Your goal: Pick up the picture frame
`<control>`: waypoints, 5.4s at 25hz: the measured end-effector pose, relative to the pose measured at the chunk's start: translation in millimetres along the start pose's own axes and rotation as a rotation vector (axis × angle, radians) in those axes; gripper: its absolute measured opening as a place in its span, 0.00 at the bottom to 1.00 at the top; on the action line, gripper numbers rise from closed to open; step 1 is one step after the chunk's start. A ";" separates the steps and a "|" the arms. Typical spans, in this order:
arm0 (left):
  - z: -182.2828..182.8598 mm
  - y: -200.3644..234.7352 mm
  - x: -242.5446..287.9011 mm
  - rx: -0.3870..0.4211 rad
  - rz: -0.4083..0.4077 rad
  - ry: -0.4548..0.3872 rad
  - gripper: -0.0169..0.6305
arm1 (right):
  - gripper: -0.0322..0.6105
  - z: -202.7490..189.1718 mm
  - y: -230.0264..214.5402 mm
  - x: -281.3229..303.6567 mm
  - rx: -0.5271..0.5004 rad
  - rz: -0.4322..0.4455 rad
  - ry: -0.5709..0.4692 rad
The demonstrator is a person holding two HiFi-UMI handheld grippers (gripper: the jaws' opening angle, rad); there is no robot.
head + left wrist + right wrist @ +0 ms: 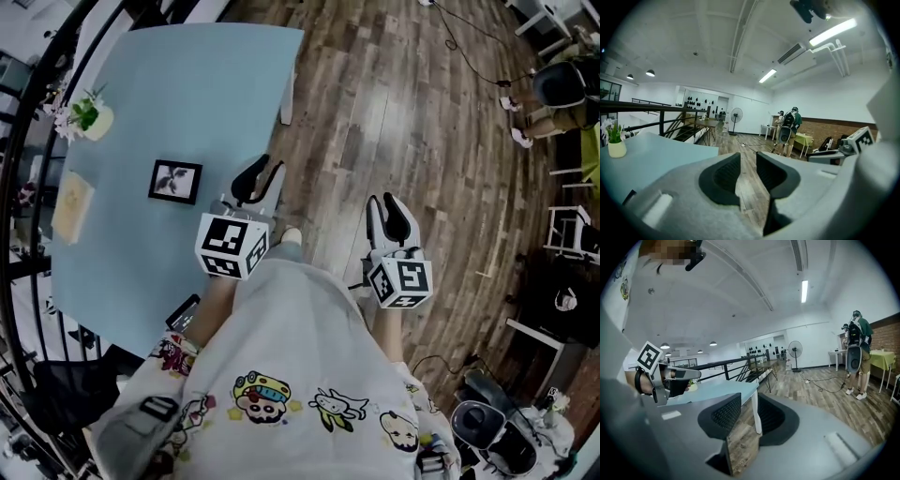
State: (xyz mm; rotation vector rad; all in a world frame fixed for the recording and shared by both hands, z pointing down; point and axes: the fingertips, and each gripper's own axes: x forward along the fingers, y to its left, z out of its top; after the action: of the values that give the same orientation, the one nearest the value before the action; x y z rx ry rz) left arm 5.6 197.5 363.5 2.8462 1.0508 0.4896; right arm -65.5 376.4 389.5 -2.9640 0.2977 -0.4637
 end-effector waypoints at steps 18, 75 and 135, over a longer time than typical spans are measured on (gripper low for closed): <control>-20.4 136.1 -45.5 -0.201 0.378 -0.059 0.23 | 0.28 14.3 98.6 142.9 -0.152 0.397 0.133; -87.3 258.7 -203.5 -0.673 1.407 -0.213 0.23 | 0.31 -32.6 410.1 310.6 -0.370 1.521 0.602; -242.7 292.3 -132.9 -1.075 1.267 -0.042 0.14 | 0.31 -171.1 389.4 320.4 -0.343 1.397 1.010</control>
State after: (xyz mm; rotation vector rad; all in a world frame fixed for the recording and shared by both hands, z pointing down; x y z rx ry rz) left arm 15.0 -122.5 607.6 2.0488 -0.9371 0.6950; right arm 112.2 -86.5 583.6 -1.6545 2.3294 -1.5598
